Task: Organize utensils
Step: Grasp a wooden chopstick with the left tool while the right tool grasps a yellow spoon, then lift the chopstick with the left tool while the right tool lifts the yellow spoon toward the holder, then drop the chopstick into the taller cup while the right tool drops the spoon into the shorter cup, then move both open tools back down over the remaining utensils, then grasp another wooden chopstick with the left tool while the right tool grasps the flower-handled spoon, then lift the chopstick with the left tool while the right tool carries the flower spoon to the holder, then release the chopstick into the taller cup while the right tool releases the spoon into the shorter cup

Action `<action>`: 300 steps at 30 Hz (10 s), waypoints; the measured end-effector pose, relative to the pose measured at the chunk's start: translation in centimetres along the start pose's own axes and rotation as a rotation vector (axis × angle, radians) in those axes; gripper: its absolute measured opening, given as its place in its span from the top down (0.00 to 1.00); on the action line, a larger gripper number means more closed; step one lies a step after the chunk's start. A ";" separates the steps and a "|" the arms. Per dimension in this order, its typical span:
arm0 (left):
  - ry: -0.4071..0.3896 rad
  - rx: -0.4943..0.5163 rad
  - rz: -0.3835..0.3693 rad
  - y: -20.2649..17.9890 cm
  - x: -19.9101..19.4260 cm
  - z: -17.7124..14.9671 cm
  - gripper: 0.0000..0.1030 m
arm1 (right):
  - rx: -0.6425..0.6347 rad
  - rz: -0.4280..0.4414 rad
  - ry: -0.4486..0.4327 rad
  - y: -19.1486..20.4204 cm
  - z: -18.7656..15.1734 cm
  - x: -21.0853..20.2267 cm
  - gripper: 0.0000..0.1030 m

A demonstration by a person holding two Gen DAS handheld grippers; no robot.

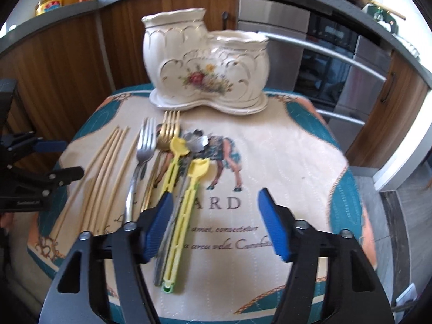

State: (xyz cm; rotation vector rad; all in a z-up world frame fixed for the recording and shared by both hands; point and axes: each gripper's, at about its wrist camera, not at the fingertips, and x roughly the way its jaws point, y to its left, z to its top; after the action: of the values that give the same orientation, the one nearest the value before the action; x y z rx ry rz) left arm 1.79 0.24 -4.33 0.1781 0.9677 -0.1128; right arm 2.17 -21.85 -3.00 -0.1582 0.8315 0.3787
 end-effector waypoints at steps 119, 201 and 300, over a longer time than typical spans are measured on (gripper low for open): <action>-0.653 -0.181 -0.197 3.4 -3.9 15.3 0.65 | 0.270 0.149 -0.511 -7.4 12.7 3.2 0.71; -0.075 -0.094 -0.059 -0.2 0.9 0.6 0.92 | 0.108 0.096 -0.066 -1.0 1.0 1.8 0.69; -0.827 -0.080 -0.168 -1.0 -3.9 16.3 0.95 | 0.235 0.016 -0.691 -6.9 16.9 2.5 0.96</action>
State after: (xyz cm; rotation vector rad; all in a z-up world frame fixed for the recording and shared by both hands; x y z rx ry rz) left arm 12.59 -3.97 7.83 -0.0320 0.1593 -0.2761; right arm 18.03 -22.78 6.31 0.1939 0.1895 0.3174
